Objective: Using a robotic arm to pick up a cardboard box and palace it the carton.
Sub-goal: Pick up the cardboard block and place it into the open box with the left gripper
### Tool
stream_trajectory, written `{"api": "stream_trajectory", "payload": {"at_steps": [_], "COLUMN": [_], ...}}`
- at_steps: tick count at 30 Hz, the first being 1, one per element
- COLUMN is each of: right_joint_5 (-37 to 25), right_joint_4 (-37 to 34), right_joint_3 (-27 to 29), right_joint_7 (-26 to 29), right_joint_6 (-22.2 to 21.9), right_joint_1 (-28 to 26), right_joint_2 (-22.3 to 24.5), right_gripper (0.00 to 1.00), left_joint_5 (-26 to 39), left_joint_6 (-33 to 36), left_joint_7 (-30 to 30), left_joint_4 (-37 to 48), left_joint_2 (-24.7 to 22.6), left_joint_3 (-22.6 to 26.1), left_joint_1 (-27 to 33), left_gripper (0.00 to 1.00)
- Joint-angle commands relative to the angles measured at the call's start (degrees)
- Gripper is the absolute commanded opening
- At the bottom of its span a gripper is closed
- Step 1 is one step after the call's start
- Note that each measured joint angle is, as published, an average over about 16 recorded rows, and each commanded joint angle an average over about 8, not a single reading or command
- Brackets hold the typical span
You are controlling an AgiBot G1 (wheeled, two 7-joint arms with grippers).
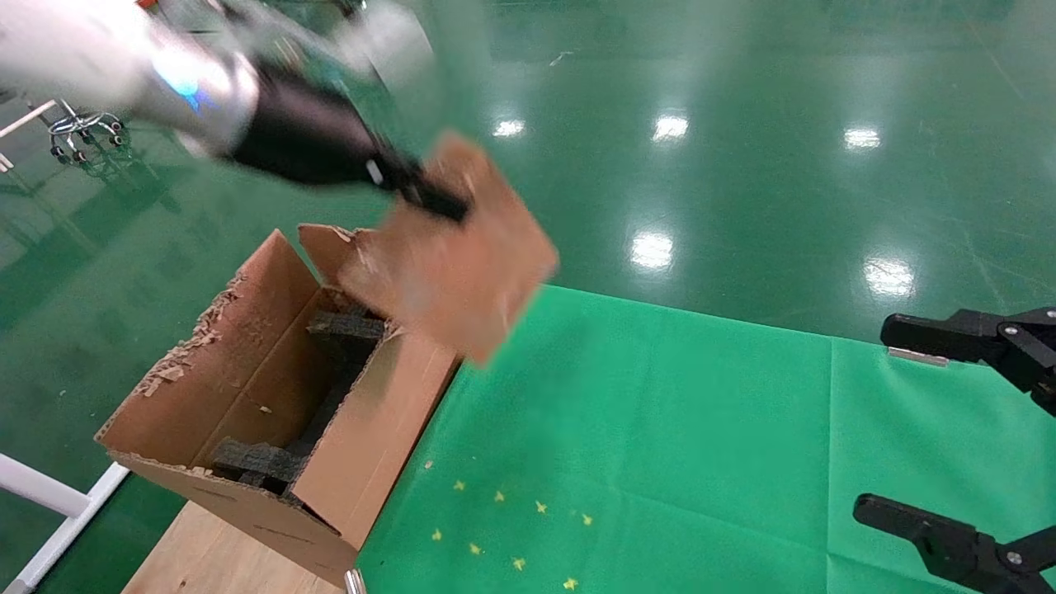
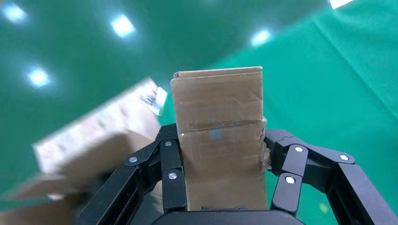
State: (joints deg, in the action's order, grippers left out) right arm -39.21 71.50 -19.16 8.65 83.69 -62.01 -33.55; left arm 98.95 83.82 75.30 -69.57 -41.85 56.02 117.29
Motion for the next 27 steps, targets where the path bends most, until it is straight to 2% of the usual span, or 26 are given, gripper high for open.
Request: {"api": "stream_trajectory", "payload": {"at_steps": [1, 6, 10, 19, 27], "right_joint_5": [0.0, 0.0, 0.0, 0.0, 0.01], "right_joint_4": [0.0, 0.0, 0.0, 0.0, 0.0], "right_joint_3": [0.0, 0.0, 0.0, -0.01, -0.01], "right_joint_7": [0.0, 0.0, 0.0, 0.0, 0.0], "right_joint_6": [0.0, 0.0, 0.0, 0.0, 0.0], "right_joint_1": [0.0, 0.0, 0.0, 0.0, 0.0], "right_joint_2": [0.0, 0.0, 0.0, 0.0, 0.0], "right_gripper": [1.0, 1.0, 1.0, 1.0, 1.0], "left_joint_5": [0.06, 2.48, 4.12, 4.59, 5.53], "left_joint_6": [-0.47, -0.68, -1.27, -3.94, -9.15], "left_joint_7": [-1.92, -8.8, -14.85, -27.97, -36.42], "left_joint_4": [1.31, 6.69, 11.78, 25.52, 38.6], "left_joint_2": [0.91, 4.18, 7.2, 11.41, 11.16], "left_joint_3": [-1.24, -1.93, -1.63, -0.34, 0.81], "left_joint_1": [2.35, 5.67, 5.82, 1.59, -2.37], "left_gripper": [0.0, 0.0, 0.0, 0.0, 0.0]}}
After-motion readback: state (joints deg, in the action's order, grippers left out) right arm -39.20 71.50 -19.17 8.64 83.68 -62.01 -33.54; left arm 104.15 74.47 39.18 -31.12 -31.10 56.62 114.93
